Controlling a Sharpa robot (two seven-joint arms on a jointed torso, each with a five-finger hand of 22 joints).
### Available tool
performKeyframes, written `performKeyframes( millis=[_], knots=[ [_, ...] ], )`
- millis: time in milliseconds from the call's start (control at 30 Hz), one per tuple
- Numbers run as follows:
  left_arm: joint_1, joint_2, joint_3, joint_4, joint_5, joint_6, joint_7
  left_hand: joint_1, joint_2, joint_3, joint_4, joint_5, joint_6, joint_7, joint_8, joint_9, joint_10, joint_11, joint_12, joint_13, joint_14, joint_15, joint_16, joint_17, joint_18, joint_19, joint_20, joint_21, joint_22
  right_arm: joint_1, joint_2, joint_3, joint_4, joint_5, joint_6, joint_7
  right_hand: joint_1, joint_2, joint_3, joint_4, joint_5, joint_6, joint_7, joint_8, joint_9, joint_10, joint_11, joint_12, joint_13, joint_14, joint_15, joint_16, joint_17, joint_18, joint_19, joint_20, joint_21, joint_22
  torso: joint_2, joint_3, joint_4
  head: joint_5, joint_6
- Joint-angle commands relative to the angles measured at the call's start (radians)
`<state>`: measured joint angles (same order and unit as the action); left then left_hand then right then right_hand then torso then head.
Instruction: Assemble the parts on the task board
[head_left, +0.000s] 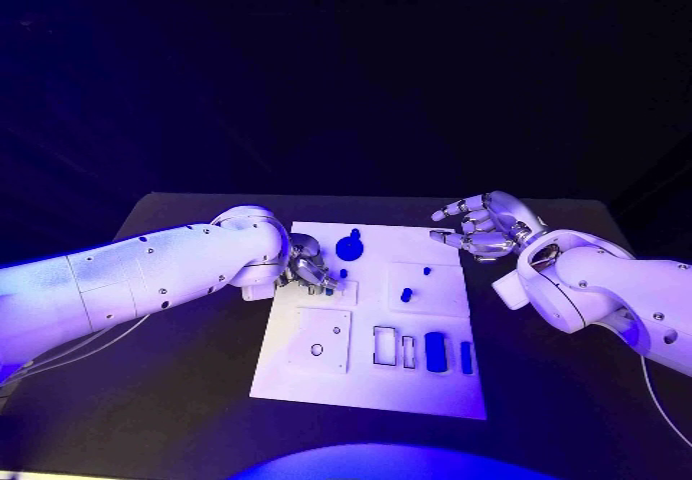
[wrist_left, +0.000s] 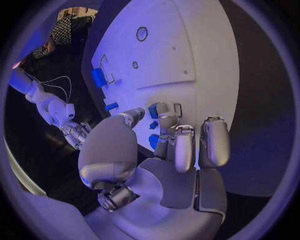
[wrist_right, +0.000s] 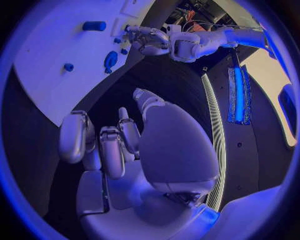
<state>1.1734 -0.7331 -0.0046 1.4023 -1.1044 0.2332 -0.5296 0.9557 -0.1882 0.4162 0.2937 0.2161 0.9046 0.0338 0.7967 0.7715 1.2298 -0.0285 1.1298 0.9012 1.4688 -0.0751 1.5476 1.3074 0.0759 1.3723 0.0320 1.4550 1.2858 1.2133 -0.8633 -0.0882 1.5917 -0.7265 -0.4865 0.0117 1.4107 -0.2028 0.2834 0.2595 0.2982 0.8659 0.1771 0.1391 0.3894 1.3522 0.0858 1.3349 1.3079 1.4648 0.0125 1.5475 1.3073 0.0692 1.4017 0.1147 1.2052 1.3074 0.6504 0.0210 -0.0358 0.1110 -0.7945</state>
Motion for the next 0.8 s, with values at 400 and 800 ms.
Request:
performKeyframes(
  millis=[400, 800],
  knots=[
    [0.039, -0.025, 0.062, 0.028, 0.021, -0.043, 0.009, 0.032, 0.012, -0.052, -0.002, -0.024, -0.071, 0.037, -0.068, -0.018, -0.104, 0.031, -0.093, -0.125, 0.068, 0.020, -0.033, 0.176, 0.000, -0.043, 0.021, -0.039, -0.062, -0.002, 0.002, 0.000, -0.010, 0.001, 0.005, 0.012, -0.005, -0.002, 0.003, 0.004, 0.003, 0.004, -0.004, 0.005, 0.000, -0.005, 0.001, -0.005, 0.011, 0.088, -0.001, -0.007, 0.193, 0.013, -0.008, 0.000, -0.004, 0.027, 0.001, 0.0008, -0.0011, 0.001, 0.008],
    [0.083, 0.029, 0.070, -0.115, -0.008, -0.055, 0.020, 0.107, 0.028, -0.069, -0.001, -0.011, -0.134, 0.084, -0.186, -0.094, -0.147, 0.071, -0.108, -0.163, 0.059, 0.056, -0.043, 0.159, 0.005, -0.061, 0.052, -0.052, -0.082, -0.002, 0.003, 0.000, -0.013, 0.001, 0.002, 0.012, -0.006, -0.002, 0.004, 0.005, 0.003, 0.003, -0.003, 0.005, 0.000, -0.005, 0.001, -0.005, 0.011, 0.087, -0.001, -0.007, 0.193, 0.013, -0.008, 0.000, -0.005, 0.026, 0.003, 0.0004, -0.0003, 0.006, 0.015]
  ],
)
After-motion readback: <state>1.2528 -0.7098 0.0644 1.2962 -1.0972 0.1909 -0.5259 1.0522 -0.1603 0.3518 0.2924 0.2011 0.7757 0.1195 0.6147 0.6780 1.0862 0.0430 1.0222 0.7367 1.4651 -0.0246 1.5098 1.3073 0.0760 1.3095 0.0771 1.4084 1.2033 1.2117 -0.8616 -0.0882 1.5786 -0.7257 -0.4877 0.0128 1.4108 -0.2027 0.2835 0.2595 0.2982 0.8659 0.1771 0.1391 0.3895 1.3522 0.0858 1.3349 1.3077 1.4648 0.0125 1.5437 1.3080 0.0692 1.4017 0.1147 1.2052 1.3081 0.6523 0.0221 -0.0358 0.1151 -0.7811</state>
